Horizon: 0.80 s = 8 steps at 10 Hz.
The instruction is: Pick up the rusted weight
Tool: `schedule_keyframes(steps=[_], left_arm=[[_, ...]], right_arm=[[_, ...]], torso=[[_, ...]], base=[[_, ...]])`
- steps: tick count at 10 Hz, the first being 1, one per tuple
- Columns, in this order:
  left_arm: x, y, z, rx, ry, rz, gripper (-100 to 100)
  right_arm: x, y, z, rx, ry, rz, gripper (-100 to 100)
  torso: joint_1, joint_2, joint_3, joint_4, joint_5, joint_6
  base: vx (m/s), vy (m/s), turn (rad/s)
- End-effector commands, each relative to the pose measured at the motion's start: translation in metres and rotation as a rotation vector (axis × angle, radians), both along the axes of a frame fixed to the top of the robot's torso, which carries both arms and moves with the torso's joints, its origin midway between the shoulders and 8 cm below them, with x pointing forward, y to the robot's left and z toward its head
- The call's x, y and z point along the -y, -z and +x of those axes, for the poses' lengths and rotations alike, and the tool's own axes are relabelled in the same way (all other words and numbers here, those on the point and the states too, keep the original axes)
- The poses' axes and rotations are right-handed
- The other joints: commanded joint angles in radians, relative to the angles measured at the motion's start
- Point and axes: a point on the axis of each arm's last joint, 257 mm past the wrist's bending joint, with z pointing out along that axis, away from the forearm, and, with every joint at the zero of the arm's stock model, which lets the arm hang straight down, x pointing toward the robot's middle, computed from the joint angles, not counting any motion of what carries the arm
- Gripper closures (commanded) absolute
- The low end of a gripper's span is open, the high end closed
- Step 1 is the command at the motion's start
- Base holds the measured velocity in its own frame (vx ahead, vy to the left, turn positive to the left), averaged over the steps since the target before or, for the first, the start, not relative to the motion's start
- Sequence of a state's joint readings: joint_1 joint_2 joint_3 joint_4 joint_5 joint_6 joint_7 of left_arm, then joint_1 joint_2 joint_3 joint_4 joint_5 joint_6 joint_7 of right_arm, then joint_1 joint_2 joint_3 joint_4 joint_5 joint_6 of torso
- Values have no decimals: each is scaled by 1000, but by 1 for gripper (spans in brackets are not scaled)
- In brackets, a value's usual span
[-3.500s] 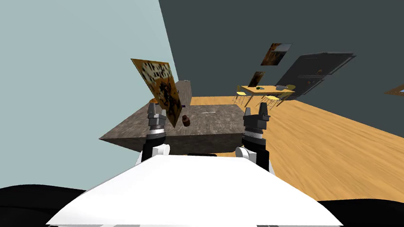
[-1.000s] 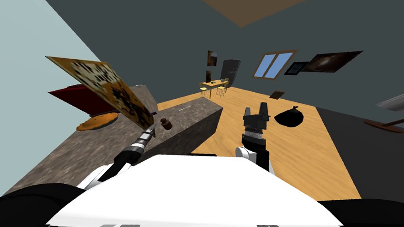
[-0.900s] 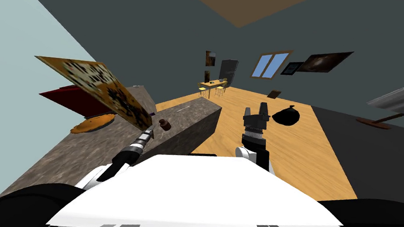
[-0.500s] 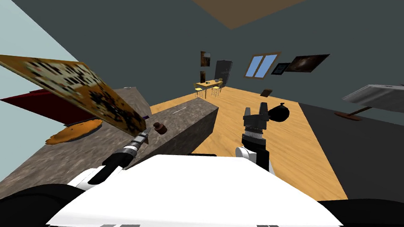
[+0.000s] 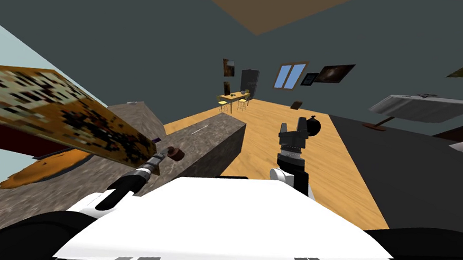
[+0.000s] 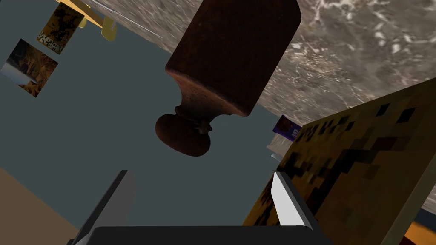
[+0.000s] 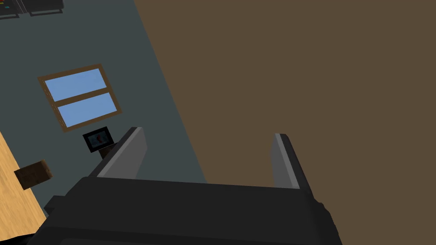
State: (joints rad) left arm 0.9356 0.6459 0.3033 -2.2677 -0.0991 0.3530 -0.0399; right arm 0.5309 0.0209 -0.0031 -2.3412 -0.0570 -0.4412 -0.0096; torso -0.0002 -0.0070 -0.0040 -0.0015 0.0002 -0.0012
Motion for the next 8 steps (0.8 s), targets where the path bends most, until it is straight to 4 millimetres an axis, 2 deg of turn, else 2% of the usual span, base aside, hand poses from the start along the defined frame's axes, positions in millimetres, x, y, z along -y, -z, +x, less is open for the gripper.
schedule_keyframes(steps=[1, 2, 3, 4, 5, 8], left_arm=[[0, 0, 0, 0, 0, 0, -100], [-1, 0, 0, -3, -2, 3, 0], [-7, 4, 2, 3, -9, 4, -100], [-4, 2, 1, 0, -7, 3, -100], [-5, 2, 2, 1, -7, 3, 100], [-5, 2, 2, 1, -7, 3, 100]], right_arm=[[0, 0, 0, 0, 0, 0, 0], [0, 0, 0, 0, 0, 0, 0], [0, 0, 0, 0, 0, 0, 0], [0, 0, 0, 0, 0, 0, 0], [0, 0, 0, 0, 0, 0, 0], [0, 0, 0, 0, 0, 0, 0]], torso=[[0, 0, 0, 0, 0, 0], [0, 2, 1, 0, 0, 0], [1, 4, 2, 1, 0, 0], [2, 4, 3, 1, 0, 0], [2, 5, 3, 1, 0, 0], [2, 5, 3, 1, 0, 0]], base=[[27, -22, -12], [6, -3, 4], [6, -4, 5], [0, 0, 0], [0, 0, 0], [0, 0, 0]])
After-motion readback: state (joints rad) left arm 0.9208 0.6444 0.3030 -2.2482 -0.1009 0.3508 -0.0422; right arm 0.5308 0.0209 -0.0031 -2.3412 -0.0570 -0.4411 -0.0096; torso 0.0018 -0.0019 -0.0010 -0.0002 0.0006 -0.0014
